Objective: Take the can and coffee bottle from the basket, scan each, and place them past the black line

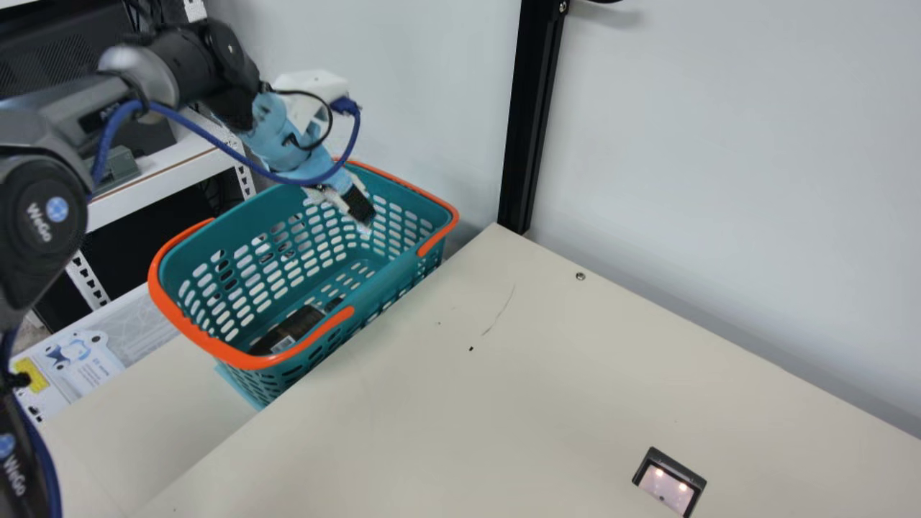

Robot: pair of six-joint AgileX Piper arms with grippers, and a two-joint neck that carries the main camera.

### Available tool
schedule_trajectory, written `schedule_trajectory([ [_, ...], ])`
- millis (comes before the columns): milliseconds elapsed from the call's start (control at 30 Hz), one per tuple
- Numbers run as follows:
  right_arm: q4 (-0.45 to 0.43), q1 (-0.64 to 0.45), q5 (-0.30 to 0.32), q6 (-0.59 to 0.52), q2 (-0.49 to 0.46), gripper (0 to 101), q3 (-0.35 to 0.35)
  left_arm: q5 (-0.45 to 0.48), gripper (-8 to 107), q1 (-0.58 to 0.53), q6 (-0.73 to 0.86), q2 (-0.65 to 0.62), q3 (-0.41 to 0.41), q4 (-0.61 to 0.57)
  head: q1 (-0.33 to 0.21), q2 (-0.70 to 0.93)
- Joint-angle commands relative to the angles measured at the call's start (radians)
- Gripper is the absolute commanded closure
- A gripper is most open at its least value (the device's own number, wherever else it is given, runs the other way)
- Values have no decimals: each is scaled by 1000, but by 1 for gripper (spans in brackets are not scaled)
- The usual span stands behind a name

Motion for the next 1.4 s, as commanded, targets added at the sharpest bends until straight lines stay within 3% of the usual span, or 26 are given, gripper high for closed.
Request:
schedule_trajectory([
  [0,0,0,0,0,0,0,0,-13,9,6,-3,21,11,13,-13,16],
  [533,0,0,0,0,0,0,0,-54,9,22,-28,156,56,72,-13,16],
  [1367,0,0,0,0,0,0,0,-99,9,14,-86,263,125,188,-13,16],
])
